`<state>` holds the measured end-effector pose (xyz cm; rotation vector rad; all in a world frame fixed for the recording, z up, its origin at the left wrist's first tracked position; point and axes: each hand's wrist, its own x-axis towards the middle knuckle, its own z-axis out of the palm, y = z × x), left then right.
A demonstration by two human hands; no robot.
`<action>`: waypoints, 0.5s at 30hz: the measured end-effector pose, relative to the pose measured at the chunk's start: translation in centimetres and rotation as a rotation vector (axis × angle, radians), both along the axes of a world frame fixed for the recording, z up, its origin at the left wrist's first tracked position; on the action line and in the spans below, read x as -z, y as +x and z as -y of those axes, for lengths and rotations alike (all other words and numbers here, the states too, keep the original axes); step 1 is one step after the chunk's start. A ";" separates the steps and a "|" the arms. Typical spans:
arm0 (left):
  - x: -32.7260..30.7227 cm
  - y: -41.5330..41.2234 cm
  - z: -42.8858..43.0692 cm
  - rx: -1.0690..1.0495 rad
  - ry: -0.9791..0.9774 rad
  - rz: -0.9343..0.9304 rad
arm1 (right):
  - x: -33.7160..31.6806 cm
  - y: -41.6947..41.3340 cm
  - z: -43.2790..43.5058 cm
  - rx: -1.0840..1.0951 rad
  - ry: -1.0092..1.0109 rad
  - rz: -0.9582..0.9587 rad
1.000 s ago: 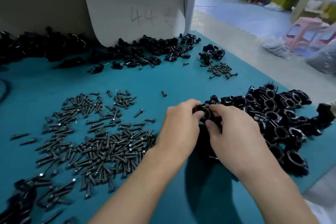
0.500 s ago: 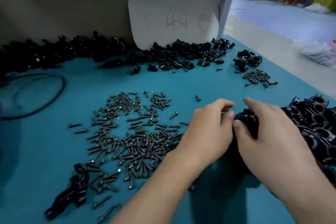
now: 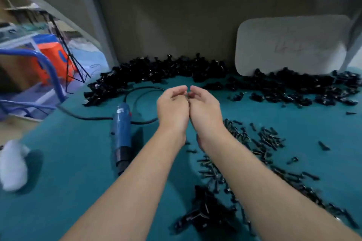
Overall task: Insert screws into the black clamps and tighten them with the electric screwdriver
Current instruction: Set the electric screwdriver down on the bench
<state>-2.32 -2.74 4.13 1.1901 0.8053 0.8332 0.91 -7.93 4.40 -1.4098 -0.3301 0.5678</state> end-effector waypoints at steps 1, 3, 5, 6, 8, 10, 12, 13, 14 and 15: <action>0.2 0.4 -1.6 -0.043 -0.025 0.018 | 0.5 0.2 -2.0 -0.005 0.041 -0.033; 0.9 1.6 -4.7 -0.113 -0.067 0.022 | 1.4 1.0 -5.6 -0.019 0.075 -0.086; 1.8 3.0 -7.7 -0.164 -0.079 -0.006 | 2.3 2.5 -9.0 -0.031 0.047 -0.070; 2.1 3.7 -9.2 -0.185 -0.066 -0.018 | 2.8 3.4 -10.7 -0.035 0.021 -0.039; 2.4 4.9 -12.1 -0.224 0.011 -0.052 | 3.5 5.4 -13.9 -0.022 -0.039 0.039; 2.5 6.0 -15.4 -0.249 0.169 -0.175 | 4.1 7.7 -17.1 0.001 -0.128 0.169; 2.6 7.2 -18.8 -0.221 0.353 -0.410 | 4.7 9.6 -19.8 -0.030 -0.260 0.316; 2.7 7.8 -20.3 -0.179 0.404 -0.523 | 5.2 10.4 -21.1 -0.071 -0.323 0.390; 2.8 8.4 -21.7 -0.126 0.437 -0.626 | 5.9 11.1 -22.2 -0.114 -0.385 0.471; 3.0 9.0 -22.9 -0.072 0.469 -0.726 | 6.8 11.6 -23.2 -0.152 -0.464 0.567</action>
